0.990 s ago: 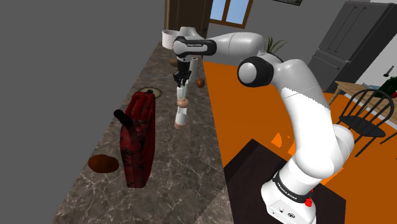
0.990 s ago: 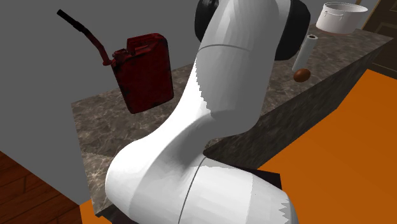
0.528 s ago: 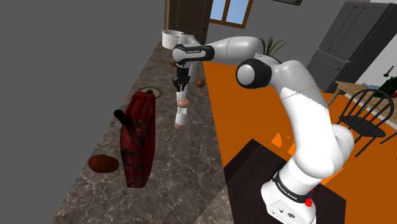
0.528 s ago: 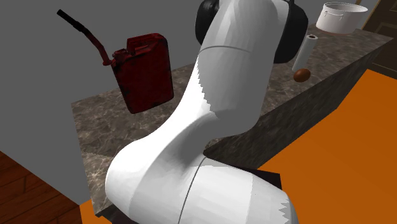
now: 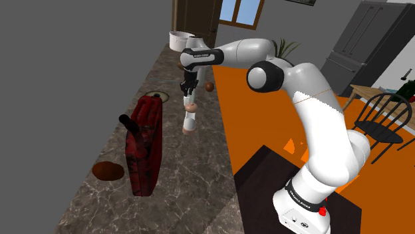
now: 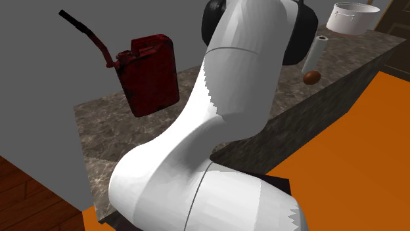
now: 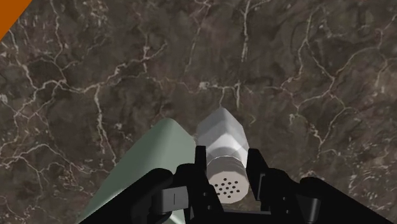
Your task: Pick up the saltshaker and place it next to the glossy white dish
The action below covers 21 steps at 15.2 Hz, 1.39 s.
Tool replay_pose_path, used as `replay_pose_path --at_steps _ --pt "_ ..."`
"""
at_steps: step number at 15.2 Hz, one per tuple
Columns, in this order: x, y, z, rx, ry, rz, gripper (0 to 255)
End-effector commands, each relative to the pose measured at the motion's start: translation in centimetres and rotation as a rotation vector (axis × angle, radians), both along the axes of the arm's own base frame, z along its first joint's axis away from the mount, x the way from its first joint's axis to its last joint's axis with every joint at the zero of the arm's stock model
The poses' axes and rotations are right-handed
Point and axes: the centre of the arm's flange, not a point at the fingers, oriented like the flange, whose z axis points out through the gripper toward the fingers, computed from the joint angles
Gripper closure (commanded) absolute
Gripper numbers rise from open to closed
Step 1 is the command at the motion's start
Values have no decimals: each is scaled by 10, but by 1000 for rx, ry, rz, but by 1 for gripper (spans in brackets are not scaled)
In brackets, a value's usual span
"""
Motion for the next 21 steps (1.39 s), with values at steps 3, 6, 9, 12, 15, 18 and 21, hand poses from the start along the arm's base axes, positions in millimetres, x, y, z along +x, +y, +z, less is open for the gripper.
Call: replay_pose_path --at_steps 3,6,9,12,15,18,21 --pt "-2 -2 -18 6 31 0 255" --pt "0 1 -21 5 31 0 0" --pt "-2 -2 -18 5 31 0 0" --pt "-2 -2 22 5 31 0 0" --pt "-2 -2 32 5 31 0 0" --pt "-2 -2 32 5 31 0 0" --pt "-2 -2 32 5 31 0 0"
